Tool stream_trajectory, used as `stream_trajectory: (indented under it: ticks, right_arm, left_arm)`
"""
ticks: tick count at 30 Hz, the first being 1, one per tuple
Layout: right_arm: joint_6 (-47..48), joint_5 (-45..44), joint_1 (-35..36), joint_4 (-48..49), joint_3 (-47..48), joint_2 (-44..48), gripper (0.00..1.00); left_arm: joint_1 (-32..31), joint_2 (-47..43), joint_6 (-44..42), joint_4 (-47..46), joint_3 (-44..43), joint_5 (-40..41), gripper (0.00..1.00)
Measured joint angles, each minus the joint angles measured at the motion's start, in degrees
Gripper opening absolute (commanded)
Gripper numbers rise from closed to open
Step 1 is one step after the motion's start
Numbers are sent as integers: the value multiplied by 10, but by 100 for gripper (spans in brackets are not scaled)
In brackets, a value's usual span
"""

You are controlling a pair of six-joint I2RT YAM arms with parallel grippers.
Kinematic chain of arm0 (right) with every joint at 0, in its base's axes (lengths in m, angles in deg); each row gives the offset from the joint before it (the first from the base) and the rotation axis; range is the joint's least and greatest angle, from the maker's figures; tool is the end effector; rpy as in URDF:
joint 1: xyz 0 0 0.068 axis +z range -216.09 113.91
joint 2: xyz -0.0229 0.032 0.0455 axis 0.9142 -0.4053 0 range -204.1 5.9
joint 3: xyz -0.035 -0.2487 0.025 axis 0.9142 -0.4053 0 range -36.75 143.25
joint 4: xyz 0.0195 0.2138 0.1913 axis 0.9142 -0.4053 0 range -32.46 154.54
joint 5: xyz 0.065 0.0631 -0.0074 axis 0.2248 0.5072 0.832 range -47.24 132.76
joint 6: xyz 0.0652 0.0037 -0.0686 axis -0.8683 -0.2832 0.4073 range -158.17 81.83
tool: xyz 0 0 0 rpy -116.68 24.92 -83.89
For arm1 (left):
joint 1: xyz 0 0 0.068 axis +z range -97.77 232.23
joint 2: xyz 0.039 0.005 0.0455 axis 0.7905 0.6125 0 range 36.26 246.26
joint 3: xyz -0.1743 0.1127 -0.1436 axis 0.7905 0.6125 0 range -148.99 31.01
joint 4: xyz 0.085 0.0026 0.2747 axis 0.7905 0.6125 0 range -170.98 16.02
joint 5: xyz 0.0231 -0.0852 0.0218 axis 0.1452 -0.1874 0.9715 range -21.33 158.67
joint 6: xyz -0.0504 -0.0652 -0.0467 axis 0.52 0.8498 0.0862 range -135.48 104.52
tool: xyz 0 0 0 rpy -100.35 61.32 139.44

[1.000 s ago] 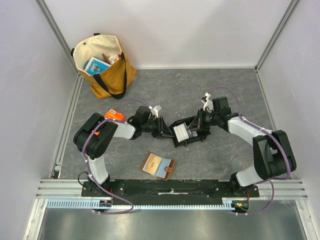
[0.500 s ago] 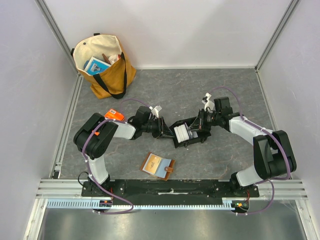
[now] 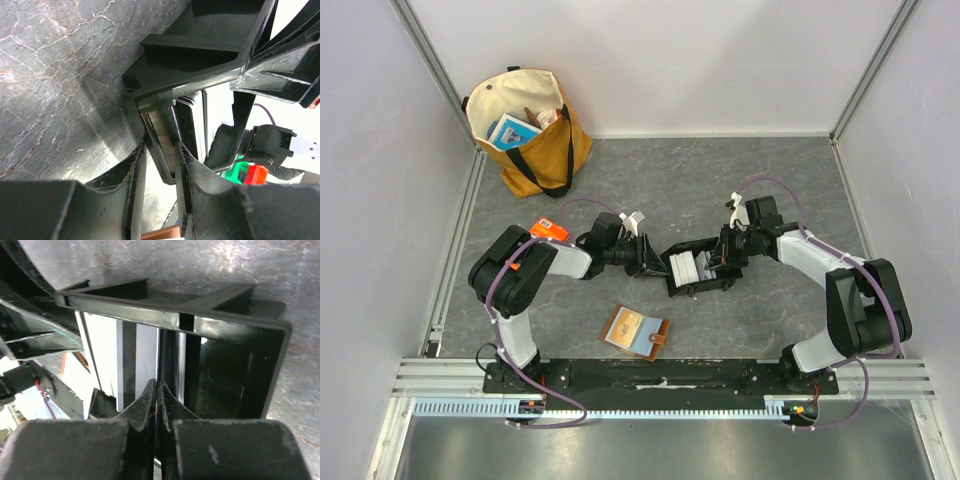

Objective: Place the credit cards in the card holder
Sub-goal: Pick up the credit card from the storage box.

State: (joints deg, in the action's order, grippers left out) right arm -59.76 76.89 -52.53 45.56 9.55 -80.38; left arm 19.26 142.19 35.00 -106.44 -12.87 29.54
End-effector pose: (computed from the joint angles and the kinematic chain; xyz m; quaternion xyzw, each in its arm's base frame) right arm 0.3060 0.1233 0.1024 -0.0138 0.9244 0.3467 0.1584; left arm 0.2896 -0.2523 0.0506 0.0206 0.8549 -0.5051 0.1169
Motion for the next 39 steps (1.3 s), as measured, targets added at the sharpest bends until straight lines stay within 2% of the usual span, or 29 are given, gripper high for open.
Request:
stream_trajectory:
  ticks: [6, 12, 15, 19, 26, 35, 39]
  right_arm:
    - [13, -71, 26, -38, 12, 1, 6]
    - [10, -103, 50, -41, 20, 0, 15]
    - [5, -113, 65, -38, 20, -8, 16]
    - [1, -130, 76, -34, 22, -19, 0]
    - [-8, -163, 77, -30, 22, 5, 0]
    - [-4, -180, 77, -45, 23, 117, 0]
    - [-4, -169, 77, -42, 17, 159, 0]
  left_arm:
    - [0, 2, 0, -4, 0, 0, 35]
    - [0, 2, 0, -6, 0, 0, 35]
    - [0, 2, 0, -8, 0, 0, 35]
    - [0, 2, 0, -9, 0, 0, 35]
    - [0, -8, -2, 1, 3, 10, 36]
    - [-2, -173, -65, 108, 12, 105, 42]
    - [-2, -252, -91, 162, 39, 168, 52]
